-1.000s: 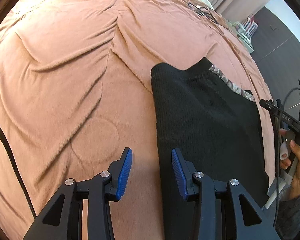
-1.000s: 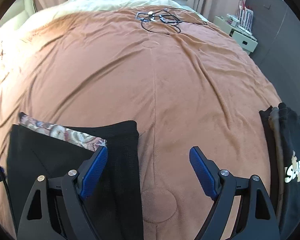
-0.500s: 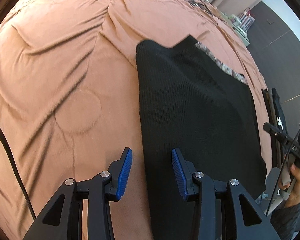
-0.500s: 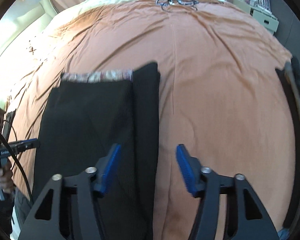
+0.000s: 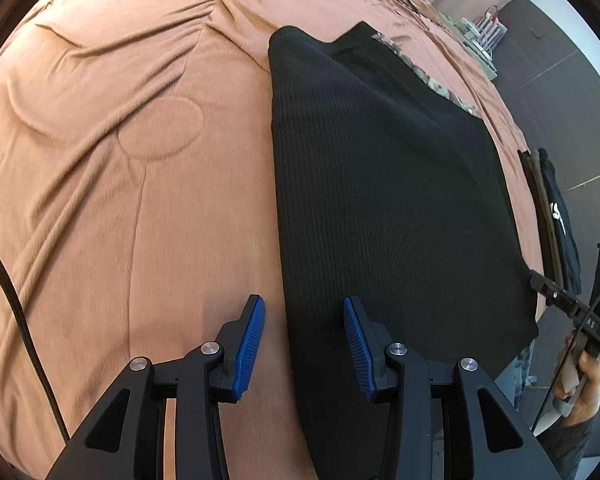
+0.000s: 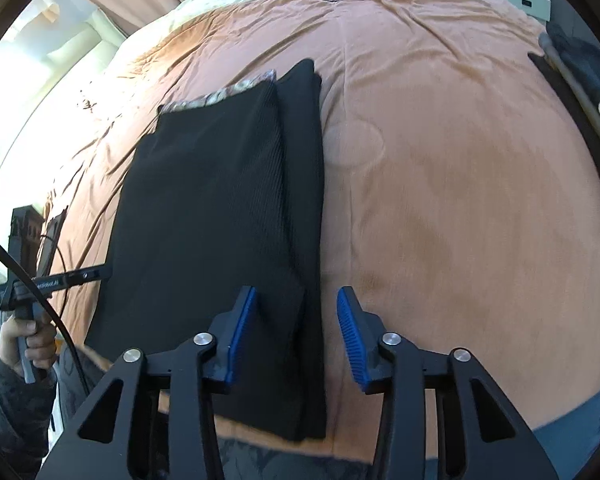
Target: Fold small clothes
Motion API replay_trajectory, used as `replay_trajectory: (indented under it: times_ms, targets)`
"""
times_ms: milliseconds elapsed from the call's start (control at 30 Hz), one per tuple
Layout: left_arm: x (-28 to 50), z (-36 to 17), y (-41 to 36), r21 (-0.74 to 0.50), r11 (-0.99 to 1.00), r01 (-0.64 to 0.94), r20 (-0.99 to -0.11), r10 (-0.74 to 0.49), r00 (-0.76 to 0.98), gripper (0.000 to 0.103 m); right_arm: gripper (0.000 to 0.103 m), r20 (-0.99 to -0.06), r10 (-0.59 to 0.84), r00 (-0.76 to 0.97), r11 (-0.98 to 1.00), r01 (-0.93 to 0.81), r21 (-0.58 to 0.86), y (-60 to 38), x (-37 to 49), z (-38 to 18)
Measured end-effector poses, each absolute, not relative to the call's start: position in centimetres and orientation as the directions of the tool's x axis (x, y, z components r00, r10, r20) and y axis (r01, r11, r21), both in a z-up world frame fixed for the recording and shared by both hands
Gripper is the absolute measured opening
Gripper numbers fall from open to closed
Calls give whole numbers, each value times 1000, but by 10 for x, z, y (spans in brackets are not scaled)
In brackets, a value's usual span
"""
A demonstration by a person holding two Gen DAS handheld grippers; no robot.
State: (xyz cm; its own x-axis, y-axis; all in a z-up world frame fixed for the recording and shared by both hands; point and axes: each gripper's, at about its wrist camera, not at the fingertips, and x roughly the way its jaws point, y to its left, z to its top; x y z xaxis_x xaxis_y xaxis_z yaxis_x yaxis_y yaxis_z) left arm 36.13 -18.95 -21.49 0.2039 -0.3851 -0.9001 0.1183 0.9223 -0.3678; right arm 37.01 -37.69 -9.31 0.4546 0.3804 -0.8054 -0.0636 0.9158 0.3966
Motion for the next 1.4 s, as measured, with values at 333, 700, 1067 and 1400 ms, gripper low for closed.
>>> replay_trajectory:
  times_ms: [333,700,1067,1400]
  targets:
    - [329,-214,-195,-360,922,144,-906,-382,182,43,13,-805,385,451,915,-71,398,-375,337,-98]
    - [301,-214,-197,-364,920,145,-903,-386,188,21,1,-800,346,489,926,-43,375,-369,308,-103]
    - [306,-211,-179,-396,912,106,-893,-410,187,33,24,-806,358,471,924,-55,379,-369,310,-93]
    - [328,-217,-170,-444,894,63,-870,-447,210,36,70,-751,434,497,880,-56,472,-384,336,-107]
